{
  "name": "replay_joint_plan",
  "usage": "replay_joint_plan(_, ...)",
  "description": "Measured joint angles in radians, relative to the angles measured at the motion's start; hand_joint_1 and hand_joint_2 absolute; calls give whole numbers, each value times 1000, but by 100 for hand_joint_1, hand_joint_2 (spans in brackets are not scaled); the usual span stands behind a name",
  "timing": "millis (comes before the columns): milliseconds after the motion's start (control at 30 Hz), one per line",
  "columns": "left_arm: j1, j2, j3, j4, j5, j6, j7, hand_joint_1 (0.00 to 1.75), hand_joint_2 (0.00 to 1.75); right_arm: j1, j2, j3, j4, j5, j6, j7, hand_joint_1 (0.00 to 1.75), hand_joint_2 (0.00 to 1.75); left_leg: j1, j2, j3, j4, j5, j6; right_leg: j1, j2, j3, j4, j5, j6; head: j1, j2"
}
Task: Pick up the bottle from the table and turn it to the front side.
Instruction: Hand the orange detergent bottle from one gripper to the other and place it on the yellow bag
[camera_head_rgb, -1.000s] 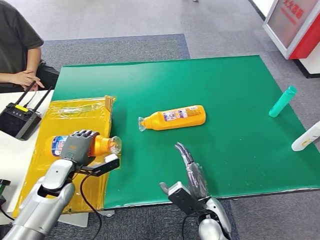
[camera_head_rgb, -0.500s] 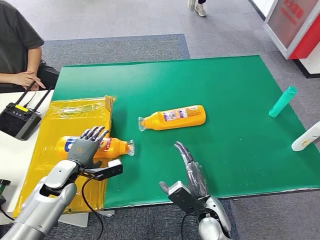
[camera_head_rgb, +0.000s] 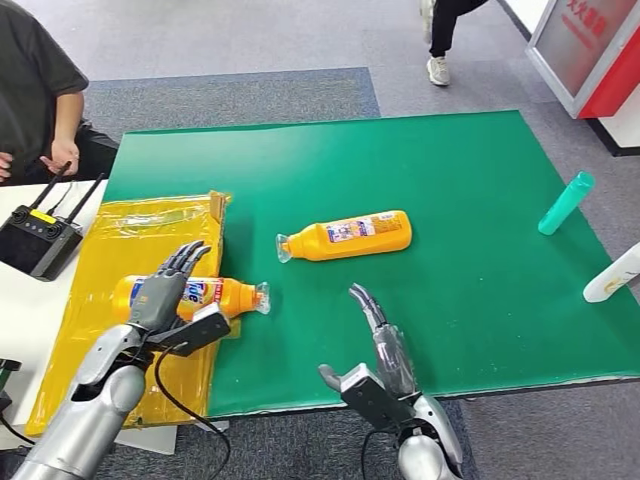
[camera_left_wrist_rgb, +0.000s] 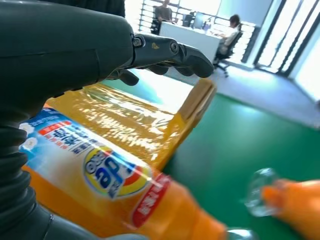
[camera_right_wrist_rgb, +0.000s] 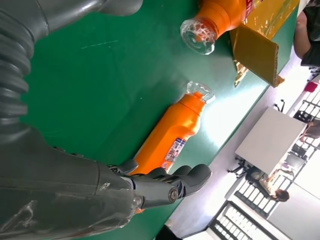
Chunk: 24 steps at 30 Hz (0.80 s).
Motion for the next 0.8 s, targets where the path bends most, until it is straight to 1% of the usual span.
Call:
replay_joint_plan(100, 48, -14, 37, -67, 123, -10, -100, 0, 175, 3, 0, 0, 0, -9, -4, -10, 0, 175, 0, 0, 0, 0, 0, 0, 0, 0, 0, 0, 0, 0, 0, 0)
replay_joint_plan(200, 64, -17, 48, -87, 165, -20, -135, 0, 175, 3, 0, 0, 0, -13, -5, -14, 0, 175, 0, 0, 0, 0, -1, 0, 0, 0, 0, 0, 0, 0, 0, 0)
replay_joint_plan(233, 78, -20, 57, -102, 195, -31, -164, 0, 175, 3, -1, 0, 0, -16, -6, -17, 0, 175, 0, 0, 0, 0, -1, 0, 0, 0, 0, 0, 0, 0, 0, 0)
replay_joint_plan(300, 149, -32, 99, -170, 313, -81, -287, 0, 175, 5, -4, 1, 0, -30, -9, -28, 0, 175, 0, 0, 0, 0, -1, 0, 0, 0, 0, 0, -1, 0, 0, 0)
replay_joint_plan(367, 215, -44, 136, -226, 397, -126, -381, 0, 175, 6, -8, 2, 0, -41, -11, -36, 0, 175, 0, 0, 0, 0, -1, 0, 0, 0, 0, 0, -1, -1, 0, 0)
replay_joint_plan(467, 256, -53, 159, -255, 450, -168, -429, 0, 175, 9, -12, 2, 0, -50, -12, -40, 0, 175, 0, 0, 0, 0, -1, 0, 0, 0, 0, 0, -1, -1, 0, 0)
replay_joint_plan(567, 294, -67, 189, -273, 553, -254, -500, 0, 175, 13, -16, 2, -1, -61, -13, -47, 0, 175, 0, 0, 0, 0, -1, 0, 0, 0, 0, 0, -1, -1, 0, 0)
replay_joint_plan(633, 316, -81, 210, -278, 612, -307, -531, 0, 175, 15, -20, 3, -3, -68, -15, -53, 0, 175, 0, 0, 0, 0, -1, 0, 0, 0, 0, 0, -1, 0, 0, 0)
replay_joint_plan(800, 363, -137, 263, -276, 771, -479, -554, 0, 175, 33, -25, 3, -24, -111, -32, -90, 0, 175, 0, 0, 0, 0, -1, 0, 0, 0, 0, 0, -1, 0, 0, 0)
